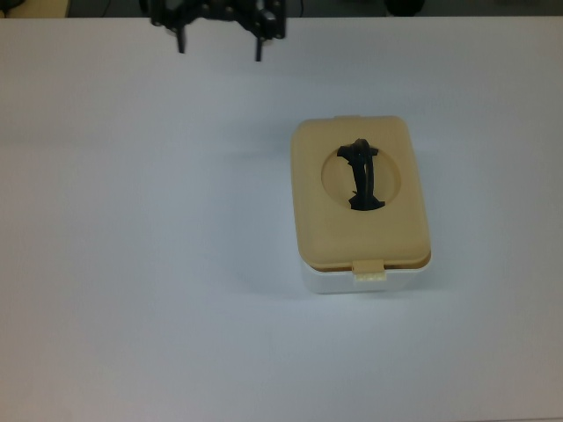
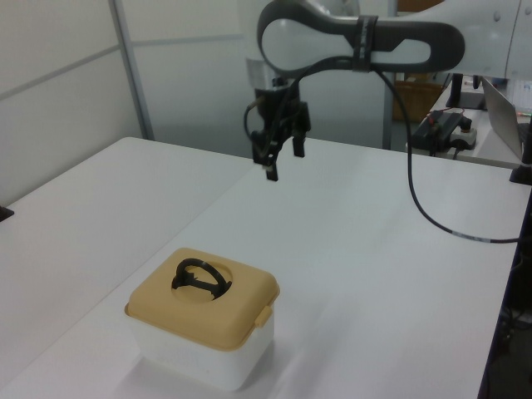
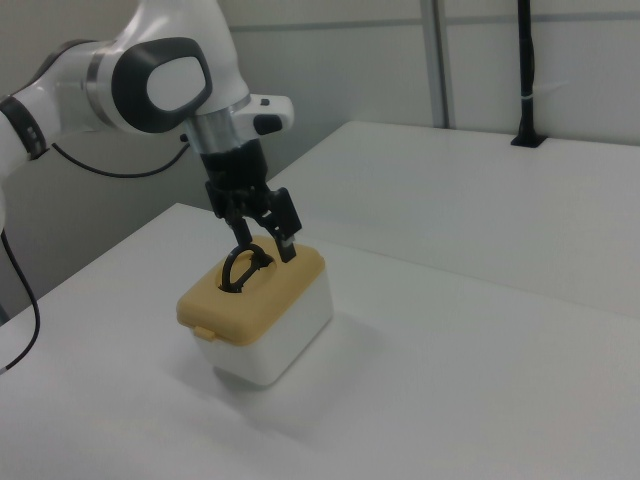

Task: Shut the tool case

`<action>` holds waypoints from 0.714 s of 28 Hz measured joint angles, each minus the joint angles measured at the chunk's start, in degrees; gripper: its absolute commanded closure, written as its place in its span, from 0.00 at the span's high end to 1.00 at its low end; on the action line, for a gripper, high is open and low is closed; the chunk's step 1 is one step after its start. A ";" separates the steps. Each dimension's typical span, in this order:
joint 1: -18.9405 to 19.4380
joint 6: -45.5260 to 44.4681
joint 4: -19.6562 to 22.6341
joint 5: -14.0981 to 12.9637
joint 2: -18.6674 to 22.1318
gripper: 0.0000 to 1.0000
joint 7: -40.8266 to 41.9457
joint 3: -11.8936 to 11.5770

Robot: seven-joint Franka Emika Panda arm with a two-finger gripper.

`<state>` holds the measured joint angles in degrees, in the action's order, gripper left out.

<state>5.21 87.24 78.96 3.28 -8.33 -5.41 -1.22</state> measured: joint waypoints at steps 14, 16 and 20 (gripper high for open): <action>-7.84 0.00 0.80 -0.02 1.02 1.00 4.20 -0.06; -8.27 0.00 0.81 -0.02 1.22 1.00 4.45 -0.06; -8.73 -0.20 0.84 -0.02 1.55 1.00 4.70 -0.05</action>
<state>-3.52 87.04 79.80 3.26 -6.78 -0.70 -1.27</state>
